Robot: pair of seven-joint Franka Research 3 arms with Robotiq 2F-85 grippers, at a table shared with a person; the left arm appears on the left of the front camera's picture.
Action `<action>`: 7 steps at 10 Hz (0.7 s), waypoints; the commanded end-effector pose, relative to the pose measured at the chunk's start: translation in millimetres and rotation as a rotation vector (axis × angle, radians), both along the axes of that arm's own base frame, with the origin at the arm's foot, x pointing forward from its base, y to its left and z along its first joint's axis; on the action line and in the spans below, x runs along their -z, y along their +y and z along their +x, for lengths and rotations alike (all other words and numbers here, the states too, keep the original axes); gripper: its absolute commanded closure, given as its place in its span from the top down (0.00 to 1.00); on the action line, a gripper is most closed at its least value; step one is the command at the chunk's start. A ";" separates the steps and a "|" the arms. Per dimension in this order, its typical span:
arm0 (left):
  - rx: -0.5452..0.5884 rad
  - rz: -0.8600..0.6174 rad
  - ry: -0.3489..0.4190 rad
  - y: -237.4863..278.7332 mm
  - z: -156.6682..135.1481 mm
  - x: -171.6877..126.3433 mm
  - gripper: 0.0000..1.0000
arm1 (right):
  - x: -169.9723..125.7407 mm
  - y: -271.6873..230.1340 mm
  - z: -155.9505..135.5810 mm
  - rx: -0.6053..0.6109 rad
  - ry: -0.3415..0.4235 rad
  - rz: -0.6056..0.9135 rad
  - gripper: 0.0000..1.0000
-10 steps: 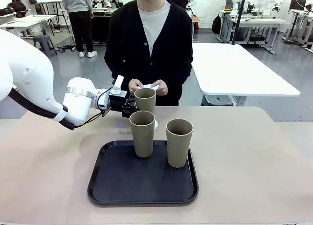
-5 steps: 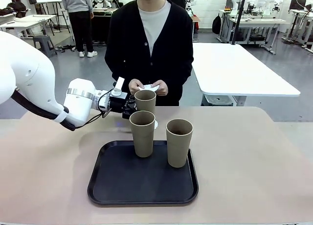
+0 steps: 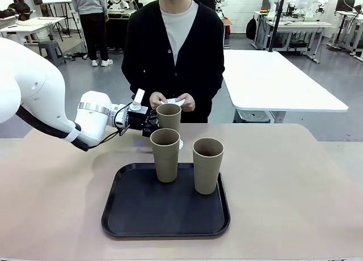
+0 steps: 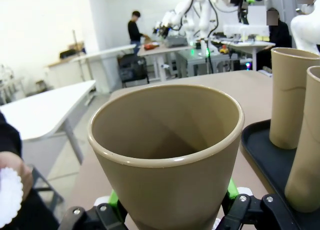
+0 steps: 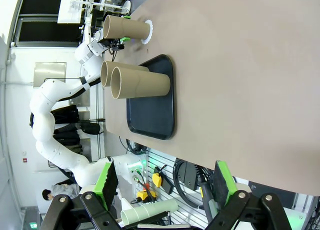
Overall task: Place coasters on the table and set cups on them.
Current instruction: Pick up one Reusable plastic cup and place it on a coaster set by the human.
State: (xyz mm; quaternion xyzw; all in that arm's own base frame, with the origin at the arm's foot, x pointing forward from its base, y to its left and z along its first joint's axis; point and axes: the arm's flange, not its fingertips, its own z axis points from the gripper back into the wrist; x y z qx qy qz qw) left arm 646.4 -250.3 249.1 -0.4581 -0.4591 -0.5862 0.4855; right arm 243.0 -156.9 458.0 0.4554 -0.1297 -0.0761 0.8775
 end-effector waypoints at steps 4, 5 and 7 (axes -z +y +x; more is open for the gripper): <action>0.014 0.035 0.045 -5.5 9.1 8.3 1.00 | 0.4 -0.8 1.2 -0.009 -0.018 0.019 1.00; 0.010 0.039 0.046 -5.4 9.3 8.5 1.00 | 0.4 -0.8 1.2 -0.009 -0.018 0.019 1.00; 0.010 0.042 0.049 -6.4 8.4 9.0 1.00 | 0.4 -0.8 1.2 -0.009 -0.018 0.019 1.00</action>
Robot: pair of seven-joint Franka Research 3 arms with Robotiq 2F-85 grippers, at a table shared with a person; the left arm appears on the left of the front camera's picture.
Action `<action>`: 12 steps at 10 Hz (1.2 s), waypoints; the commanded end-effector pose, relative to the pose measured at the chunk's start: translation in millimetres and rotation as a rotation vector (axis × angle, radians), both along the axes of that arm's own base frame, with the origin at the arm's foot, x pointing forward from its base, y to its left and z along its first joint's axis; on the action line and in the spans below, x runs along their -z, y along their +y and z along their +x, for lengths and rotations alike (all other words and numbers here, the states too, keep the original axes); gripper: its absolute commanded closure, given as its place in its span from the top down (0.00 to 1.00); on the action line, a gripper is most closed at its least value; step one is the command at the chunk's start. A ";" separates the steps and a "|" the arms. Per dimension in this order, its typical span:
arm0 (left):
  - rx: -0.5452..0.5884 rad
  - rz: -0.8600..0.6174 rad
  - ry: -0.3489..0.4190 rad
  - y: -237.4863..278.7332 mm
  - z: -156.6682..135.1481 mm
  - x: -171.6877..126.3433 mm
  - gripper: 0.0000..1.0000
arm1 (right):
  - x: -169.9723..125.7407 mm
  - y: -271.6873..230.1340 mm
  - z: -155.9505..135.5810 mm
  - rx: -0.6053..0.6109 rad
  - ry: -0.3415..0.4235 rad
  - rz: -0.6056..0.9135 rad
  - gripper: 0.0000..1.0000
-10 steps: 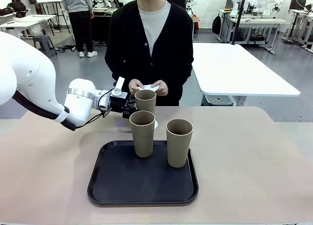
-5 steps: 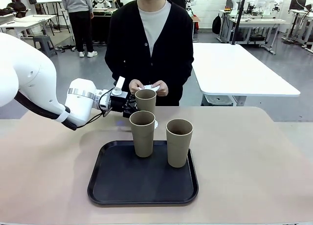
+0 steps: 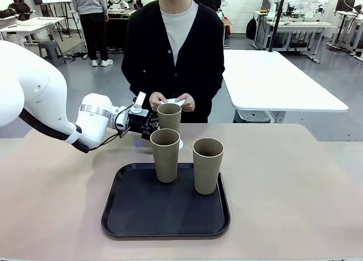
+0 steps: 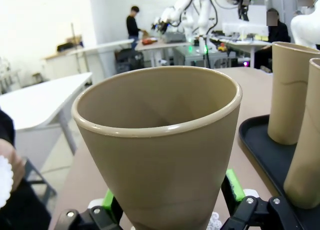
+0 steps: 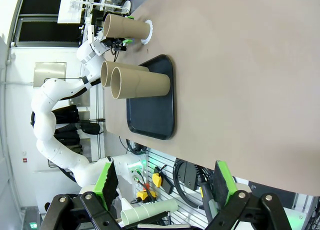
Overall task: Place coasters on the table and set cups on them.
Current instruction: Pick up one Reusable plastic cup and place it on a coaster set by the human.
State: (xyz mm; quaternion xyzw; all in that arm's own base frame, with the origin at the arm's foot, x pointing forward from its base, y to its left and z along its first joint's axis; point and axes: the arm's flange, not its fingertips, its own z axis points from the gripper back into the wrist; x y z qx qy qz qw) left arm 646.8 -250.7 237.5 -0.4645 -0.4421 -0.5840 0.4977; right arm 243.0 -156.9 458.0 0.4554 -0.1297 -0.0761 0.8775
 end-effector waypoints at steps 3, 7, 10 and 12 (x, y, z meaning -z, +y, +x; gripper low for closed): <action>0.009 0.029 0.010 -5.7 7.3 -4.1 1.00 | 0.4 -0.8 1.2 -0.009 -0.018 0.019 1.00; 0.009 0.056 0.017 -0.7 6.2 -6.9 1.00 | 0.4 -0.8 1.2 -0.009 -0.018 0.019 1.00; 0.001 0.066 0.019 7.3 8.5 -10.9 1.00 | 0.4 -0.8 1.2 -0.009 -0.018 0.019 1.00; -0.002 0.064 0.027 12.4 8.5 -11.6 1.00 | 0.4 -0.8 1.2 -0.009 -0.018 0.019 1.00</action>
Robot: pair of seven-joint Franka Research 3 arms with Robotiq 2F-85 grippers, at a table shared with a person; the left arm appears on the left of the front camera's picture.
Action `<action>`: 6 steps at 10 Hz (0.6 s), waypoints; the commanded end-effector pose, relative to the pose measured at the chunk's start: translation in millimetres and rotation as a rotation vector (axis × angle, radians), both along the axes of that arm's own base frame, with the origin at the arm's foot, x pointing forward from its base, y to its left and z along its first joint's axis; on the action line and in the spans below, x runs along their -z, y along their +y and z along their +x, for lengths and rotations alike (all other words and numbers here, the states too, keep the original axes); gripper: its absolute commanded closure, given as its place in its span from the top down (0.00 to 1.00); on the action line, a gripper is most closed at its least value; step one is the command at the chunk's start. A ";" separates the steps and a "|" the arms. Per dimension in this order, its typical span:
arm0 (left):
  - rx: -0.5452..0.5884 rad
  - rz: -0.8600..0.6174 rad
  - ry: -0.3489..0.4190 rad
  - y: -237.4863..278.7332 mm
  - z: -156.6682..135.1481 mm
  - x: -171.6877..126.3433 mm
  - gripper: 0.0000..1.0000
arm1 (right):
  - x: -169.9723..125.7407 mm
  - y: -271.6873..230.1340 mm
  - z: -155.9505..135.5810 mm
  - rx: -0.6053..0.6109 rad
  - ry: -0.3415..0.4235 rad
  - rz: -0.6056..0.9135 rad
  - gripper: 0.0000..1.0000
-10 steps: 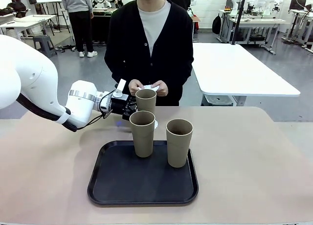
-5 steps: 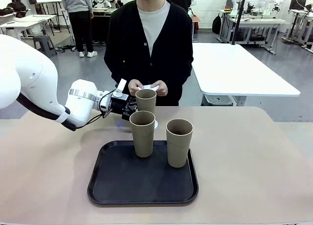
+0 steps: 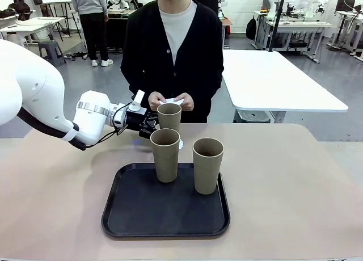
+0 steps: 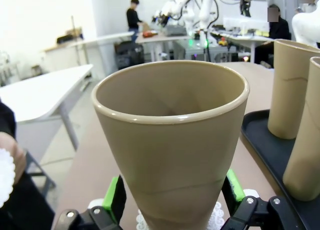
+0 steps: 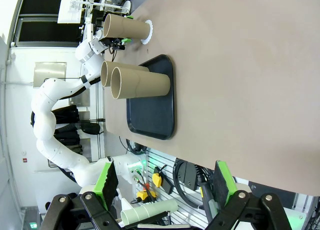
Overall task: Place coasters on the table and set cups on them.
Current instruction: Pick up one Reusable plastic cup and place it on a coaster set by the human.
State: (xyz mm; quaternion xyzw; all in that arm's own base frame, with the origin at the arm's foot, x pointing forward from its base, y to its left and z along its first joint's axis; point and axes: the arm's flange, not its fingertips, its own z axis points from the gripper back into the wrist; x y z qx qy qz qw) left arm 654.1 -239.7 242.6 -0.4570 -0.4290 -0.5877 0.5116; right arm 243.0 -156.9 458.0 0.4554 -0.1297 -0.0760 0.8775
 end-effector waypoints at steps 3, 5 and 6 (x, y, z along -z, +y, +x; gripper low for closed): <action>0.006 0.042 0.026 8.0 1.2 -7.3 1.00 | 0.4 -0.8 1.2 -0.009 -0.018 0.019 1.00; 0.001 0.048 0.026 17.6 0.7 -12.0 1.00 | 0.4 -0.8 1.2 -0.009 -0.018 0.019 1.00; -0.007 0.057 0.023 24.5 0.2 -16.6 1.00 | 0.4 -0.8 1.2 -0.009 -0.018 0.019 1.00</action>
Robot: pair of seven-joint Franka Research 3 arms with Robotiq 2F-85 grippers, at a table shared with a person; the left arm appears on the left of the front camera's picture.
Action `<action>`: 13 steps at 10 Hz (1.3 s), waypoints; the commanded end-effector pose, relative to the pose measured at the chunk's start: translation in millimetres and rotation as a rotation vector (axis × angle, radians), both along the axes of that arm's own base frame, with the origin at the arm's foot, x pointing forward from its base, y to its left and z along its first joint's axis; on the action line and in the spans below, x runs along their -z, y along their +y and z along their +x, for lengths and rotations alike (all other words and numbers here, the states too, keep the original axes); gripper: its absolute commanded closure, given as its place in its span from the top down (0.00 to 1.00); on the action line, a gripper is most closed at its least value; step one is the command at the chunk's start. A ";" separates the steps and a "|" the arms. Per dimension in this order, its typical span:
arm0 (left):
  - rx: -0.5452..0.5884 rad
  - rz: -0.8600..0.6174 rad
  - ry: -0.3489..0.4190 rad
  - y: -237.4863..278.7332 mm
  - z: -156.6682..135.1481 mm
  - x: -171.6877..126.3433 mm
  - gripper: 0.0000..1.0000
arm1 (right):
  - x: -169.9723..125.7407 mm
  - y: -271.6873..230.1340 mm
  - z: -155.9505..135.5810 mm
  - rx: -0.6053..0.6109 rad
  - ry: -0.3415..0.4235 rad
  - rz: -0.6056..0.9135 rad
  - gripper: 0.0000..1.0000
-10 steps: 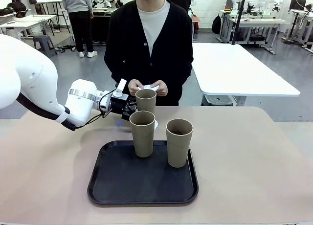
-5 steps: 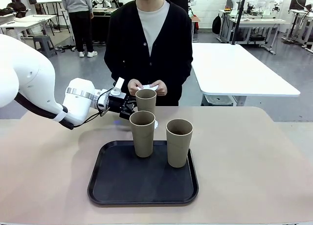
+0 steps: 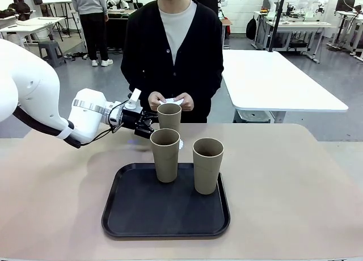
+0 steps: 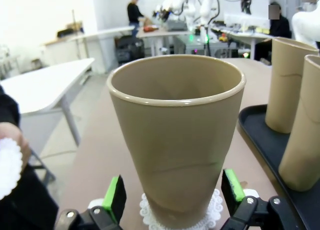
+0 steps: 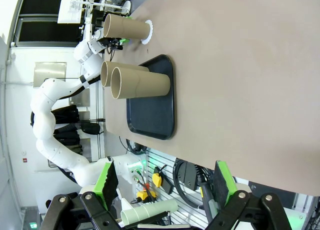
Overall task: Place coasters on the table and set cups on them.
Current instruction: Pick up one Reusable plastic cup and place it on a coaster set by the human.
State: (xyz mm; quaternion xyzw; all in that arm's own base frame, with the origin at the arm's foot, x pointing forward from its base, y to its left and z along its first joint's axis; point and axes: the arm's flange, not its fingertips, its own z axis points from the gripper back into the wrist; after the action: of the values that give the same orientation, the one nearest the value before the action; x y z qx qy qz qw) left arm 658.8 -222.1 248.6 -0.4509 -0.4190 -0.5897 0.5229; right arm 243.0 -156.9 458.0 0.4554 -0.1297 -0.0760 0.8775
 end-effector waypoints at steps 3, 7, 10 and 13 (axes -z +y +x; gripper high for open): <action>-0.038 0.120 0.000 42.7 -14.7 -35.2 1.00 | 0.4 -0.8 1.2 -0.009 -0.018 0.019 1.00; 0.017 0.533 -0.067 71.0 -56.0 -144.0 1.00 | 0.4 -0.8 1.2 -0.009 -0.018 0.019 1.00; 0.111 0.891 -0.156 50.9 -89.2 -211.2 1.00 | 0.4 -0.8 1.2 -0.009 -0.018 0.019 1.00; 0.034 1.116 -0.161 34.7 -124.7 -243.3 1.00 | 0.4 -0.8 1.2 -0.009 -0.018 0.019 1.00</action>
State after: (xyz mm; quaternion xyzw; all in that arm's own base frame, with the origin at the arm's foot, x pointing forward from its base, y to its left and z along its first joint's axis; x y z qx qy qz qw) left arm 546.2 -186.5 492.6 -0.0901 -0.0873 -0.7801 0.6129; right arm 243.1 -156.6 457.9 0.4554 -0.1288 -0.0758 0.8777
